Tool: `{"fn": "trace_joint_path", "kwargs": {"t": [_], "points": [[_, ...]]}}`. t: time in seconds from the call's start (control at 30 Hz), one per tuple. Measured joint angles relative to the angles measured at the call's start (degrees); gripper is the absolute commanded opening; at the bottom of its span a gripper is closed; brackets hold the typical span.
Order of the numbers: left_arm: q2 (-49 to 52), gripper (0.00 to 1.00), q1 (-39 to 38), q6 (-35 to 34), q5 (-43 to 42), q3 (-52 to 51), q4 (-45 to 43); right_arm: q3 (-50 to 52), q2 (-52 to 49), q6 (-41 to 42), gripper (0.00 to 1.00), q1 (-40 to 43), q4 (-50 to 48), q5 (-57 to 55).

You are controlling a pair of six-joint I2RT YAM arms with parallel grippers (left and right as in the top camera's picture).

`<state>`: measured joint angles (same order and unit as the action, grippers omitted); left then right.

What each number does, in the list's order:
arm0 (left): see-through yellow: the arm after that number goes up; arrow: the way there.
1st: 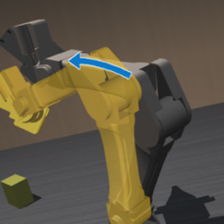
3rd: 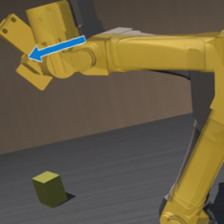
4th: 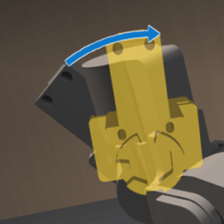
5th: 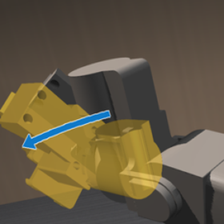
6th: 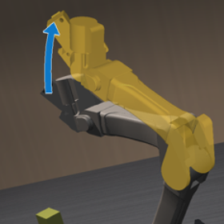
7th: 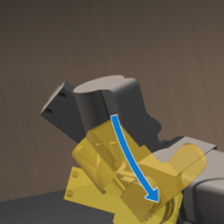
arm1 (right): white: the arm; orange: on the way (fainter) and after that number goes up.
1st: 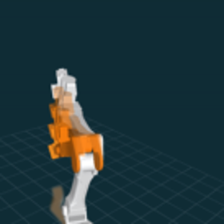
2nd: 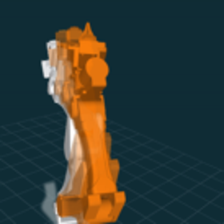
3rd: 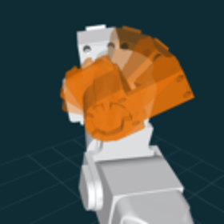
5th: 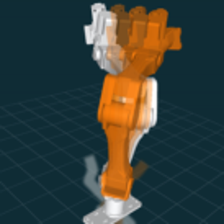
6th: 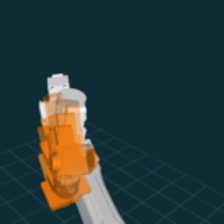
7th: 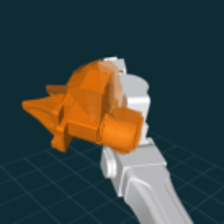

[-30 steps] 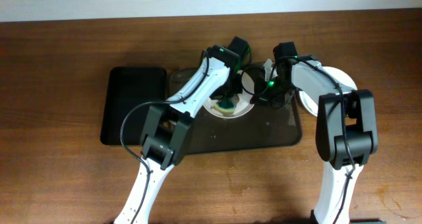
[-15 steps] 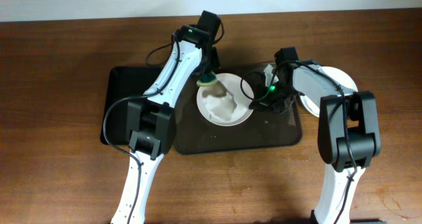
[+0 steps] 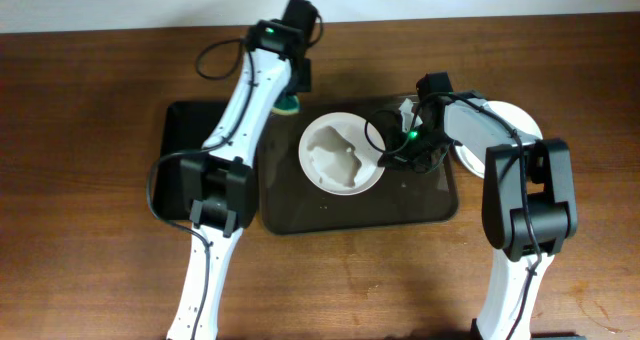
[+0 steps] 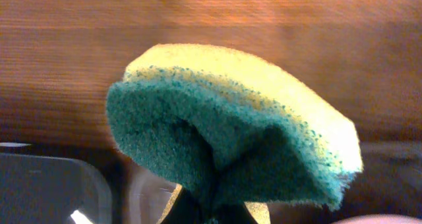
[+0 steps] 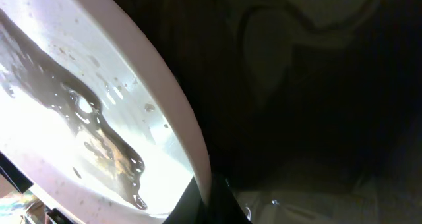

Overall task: Clean dirty plates on tray and stack at the side
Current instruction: 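Scrub the held pink plate with the sponge in the left gripper, then carry the pink plate right with the right gripper and stack it on the pile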

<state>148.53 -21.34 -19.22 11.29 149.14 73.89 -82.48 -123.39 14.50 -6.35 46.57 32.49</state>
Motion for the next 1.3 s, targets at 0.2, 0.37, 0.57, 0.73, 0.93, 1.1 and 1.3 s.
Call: {"fn": "trace_joint_path", "kwargs": {"t": [0.2,0.37,0.57,0.73,0.93,1.1,1.3], "points": [[0.02,0.00,2.75,0.26,0.48,0.68,7.89,-0.81,0.87,-2.93,0.04,-0.11,9.07,-4.76],[0.04,0.00,2.62,5.11,-10.25,0.68,9.66,-2.10,7.65,-2.89,0.04,-0.17,14.84,-20.17],[0.04,0.00,2.56,8.37,-18.40,0.68,9.66,-3.67,22.14,2.32,0.04,-4.55,18.10,-41.97],[0.04,0.00,2.51,8.79,-19.06,0.68,9.68,-3.67,23.63,9.73,0.04,-14.78,21.66,-60.39],[0.04,0.00,2.51,8.79,-19.08,0.68,9.53,-3.67,23.69,18.43,0.04,-27.10,28.96,-82.64],[0.04,0.00,2.51,8.79,-19.08,0.68,9.53,-3.67,23.71,25.38,0.04,-32.72,36.24,-94.20],[0.04,0.00,2.51,8.81,-19.10,0.68,9.38,-3.67,23.78,38.71,0.04,-33.14,42.42,-97.90]]}}
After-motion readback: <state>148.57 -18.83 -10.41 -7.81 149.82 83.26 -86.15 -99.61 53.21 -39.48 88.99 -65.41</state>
